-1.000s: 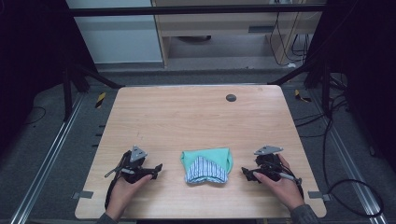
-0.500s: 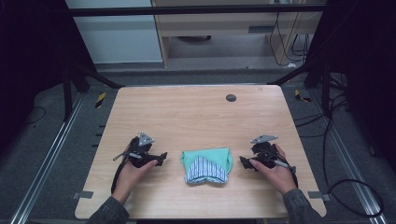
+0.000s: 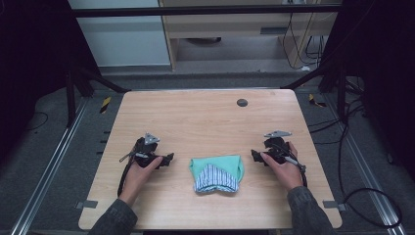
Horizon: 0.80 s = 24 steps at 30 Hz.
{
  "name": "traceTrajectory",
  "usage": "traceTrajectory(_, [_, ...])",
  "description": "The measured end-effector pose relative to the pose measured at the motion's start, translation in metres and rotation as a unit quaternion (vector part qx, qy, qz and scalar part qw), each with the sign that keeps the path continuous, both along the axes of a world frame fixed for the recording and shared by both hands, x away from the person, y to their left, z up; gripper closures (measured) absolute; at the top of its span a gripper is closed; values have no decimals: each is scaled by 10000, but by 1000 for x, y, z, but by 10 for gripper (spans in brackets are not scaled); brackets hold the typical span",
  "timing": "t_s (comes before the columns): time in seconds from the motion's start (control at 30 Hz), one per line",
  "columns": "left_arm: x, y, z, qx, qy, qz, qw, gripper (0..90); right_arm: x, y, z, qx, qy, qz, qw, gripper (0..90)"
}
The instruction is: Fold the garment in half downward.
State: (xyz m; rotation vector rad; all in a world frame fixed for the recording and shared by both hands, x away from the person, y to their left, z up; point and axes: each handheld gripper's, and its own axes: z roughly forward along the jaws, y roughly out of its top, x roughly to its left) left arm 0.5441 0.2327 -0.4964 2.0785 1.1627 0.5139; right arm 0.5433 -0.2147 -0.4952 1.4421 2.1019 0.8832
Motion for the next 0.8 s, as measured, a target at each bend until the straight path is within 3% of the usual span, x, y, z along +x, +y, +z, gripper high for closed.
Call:
traceTrajectory(0.23, [4, 0, -6, 114, 69, 24, 9999, 75, 10, -7, -4, 20, -76, -338, 9994, 85])
traceTrajectory(0.37, [7, 0, -9, 90, 50, 15, 9999, 75, 12, -7, -11, 61, 41, -440, 9990, 94])
traceTrajectory(0.6, [8, -1, -11, 93, 7, 13, 10000, 51, 12, -4, -16, 24, -166, -525, 9985, 72])
traceTrajectory(0.73, [8, 0, -12, 112, 47, 100, 9999, 16, 8, 0, -16, 49, -100, -932, 9956, 31])
traceTrajectory(0.8, [9, 0, -12, 143, 76, 133, 9998, 0, 8, 0, -16, 44, -80, -985, 9951, 24])
